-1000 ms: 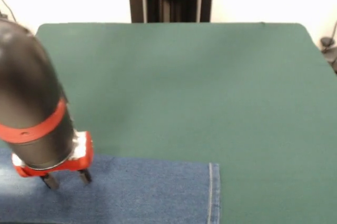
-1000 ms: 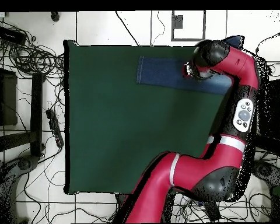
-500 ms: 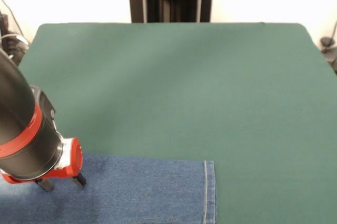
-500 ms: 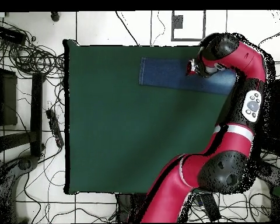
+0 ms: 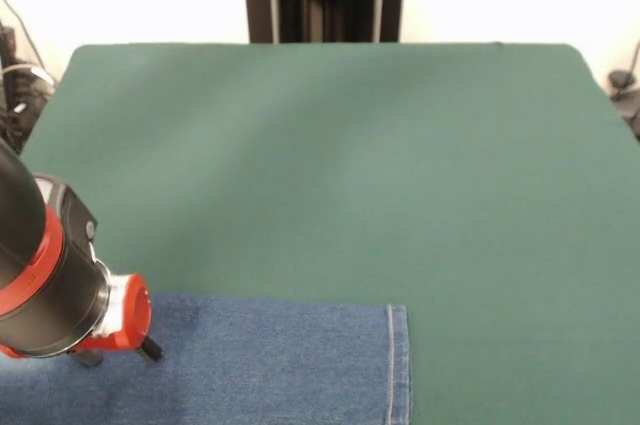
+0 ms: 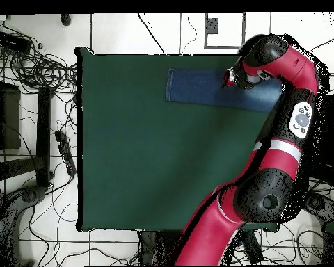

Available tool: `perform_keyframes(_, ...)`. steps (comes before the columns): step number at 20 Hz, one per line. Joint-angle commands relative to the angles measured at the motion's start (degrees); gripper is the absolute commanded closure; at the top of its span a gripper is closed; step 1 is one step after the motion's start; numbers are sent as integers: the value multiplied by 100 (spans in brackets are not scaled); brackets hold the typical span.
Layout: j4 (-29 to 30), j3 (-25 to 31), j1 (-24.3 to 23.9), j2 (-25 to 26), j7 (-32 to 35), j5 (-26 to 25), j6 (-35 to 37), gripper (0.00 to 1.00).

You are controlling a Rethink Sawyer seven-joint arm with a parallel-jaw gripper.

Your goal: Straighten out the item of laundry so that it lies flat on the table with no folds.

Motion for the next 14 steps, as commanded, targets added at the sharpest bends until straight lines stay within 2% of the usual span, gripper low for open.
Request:
perform_keyframes(1,617,-1719,114,1053,-1785,422,-1419,0)
perform_keyframes(6,753,-2492,129,959,-1463,693,-1223,0)
perform_keyframes(7,773,-2606,132,948,-1405,755,-1222,100)
perform_keyframes(14,883,-3247,138,908,-1194,1272,-1095,100)
